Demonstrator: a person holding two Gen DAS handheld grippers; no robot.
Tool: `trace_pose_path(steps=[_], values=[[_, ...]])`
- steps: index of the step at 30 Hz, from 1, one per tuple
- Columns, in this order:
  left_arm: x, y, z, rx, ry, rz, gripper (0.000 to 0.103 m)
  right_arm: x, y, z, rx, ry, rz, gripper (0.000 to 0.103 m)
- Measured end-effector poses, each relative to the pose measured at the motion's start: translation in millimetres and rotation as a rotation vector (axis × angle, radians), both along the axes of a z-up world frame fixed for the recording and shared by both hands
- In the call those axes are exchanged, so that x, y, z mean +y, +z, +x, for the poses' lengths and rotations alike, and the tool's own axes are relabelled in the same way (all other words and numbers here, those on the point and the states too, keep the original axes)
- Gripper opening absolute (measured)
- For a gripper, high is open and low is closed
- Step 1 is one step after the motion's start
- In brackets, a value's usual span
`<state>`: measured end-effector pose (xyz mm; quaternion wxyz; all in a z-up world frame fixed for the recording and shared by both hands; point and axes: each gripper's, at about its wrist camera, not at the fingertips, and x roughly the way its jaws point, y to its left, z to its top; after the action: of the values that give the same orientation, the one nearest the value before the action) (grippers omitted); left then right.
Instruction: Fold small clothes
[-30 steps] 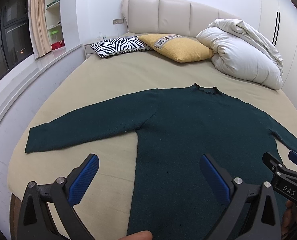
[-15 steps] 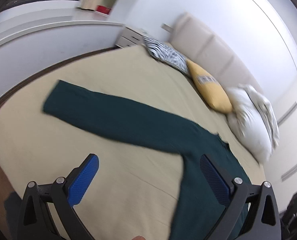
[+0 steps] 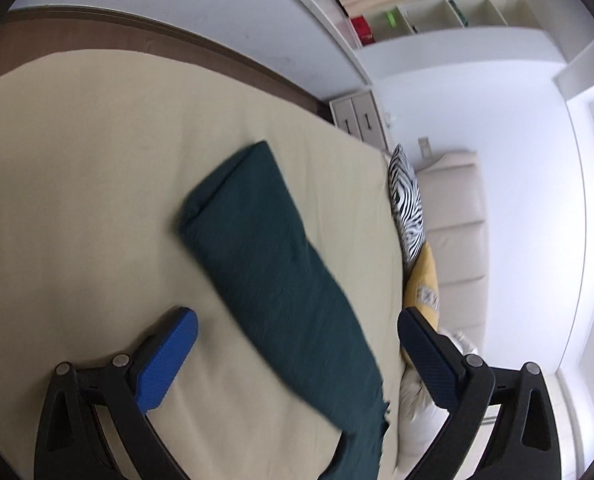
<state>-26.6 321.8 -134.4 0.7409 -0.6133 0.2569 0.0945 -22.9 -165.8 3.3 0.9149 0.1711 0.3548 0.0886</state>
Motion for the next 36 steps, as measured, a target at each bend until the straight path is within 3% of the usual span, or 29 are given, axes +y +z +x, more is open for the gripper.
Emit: trace_pose_path(steps=[3, 5, 7, 8, 10, 12, 16, 18, 22, 26, 29, 30, 32, 34, 36], values=[[1.6, -3.5, -6.5, 0.015, 0.086, -0.019, 0.099, -5.4, -5.7, 6.5, 0.004, -0.007, 0.05, 0.084], [14.2, -3.4, -4.4, 0.011, 0.104, 0.015, 0.083, -9.5, -9.3, 7.9, 0.004, -0.017, 0.07, 0.084], [28.2, -8.6, 1.9, 0.006, 0.086, 0.012, 0.046, -16.0, -13.4, 10.3, 0.004, -0.032, 0.086, 0.082], [29.4, -13.2, 3.4, 0.015, 0.078, 0.005, 0.04, -19.3, -15.1, 9.6, 0.005, -0.037, 0.093, 0.081], [27.3, -15.5, 12.8, 0.056, 0.069, 0.04, 0.016, -27.4, -18.7, 7.2, 0.008, -0.05, 0.108, 0.081], [17.9, -5.5, 17.2, 0.07, 0.052, 0.07, 0.007, -38.6, -23.1, 4.8, 0.013, -0.064, 0.119, 0.079], [-28.7, 42.8, 39.7, -0.001, -0.123, 0.259, 0.007, -64.6, -32.4, -0.9, 0.018, -0.103, 0.148, 0.078], [-74.5, 68.0, 54.5, -0.047, -0.258, 0.365, 0.007, -79.5, -38.5, -2.6, 0.023, -0.123, 0.164, 0.071], [-194.2, 99.9, 78.8, -0.127, -0.565, 0.6, 0.008, -112.6, -52.3, -5.4, 0.034, -0.174, 0.2, 0.07], [-321.5, 84.6, 93.0, -0.154, -0.823, 0.825, 0.009, -144.4, -67.4, -6.3, 0.054, -0.204, 0.253, 0.07], [-367.3, 41.8, 95.9, -0.073, -0.983, 0.915, 0.017, -161.9, -79.8, 0.9, 0.089, -0.201, 0.283, 0.072], [-374.2, 29.8, 94.0, -0.031, -1.025, 0.909, 0.025, -164.9, -84.2, 5.0, 0.118, -0.192, 0.291, 0.072], [-374.1, 24.8, 85.1, -0.033, -1.048, 0.898, 0.039, -165.9, -90.9, 15.7, 0.166, -0.174, 0.296, 0.073], [-364.9, 35.6, 64.9, -0.075, -1.042, 0.906, 0.078, -161.4, -97.4, 29.4, 0.199, -0.141, 0.31, 0.077], [-346.1, 49.5, 49.6, -0.133, -1.013, 0.927, 0.091, -149.9, -101.6, 48.0, 0.212, -0.092, 0.329, 0.077]])
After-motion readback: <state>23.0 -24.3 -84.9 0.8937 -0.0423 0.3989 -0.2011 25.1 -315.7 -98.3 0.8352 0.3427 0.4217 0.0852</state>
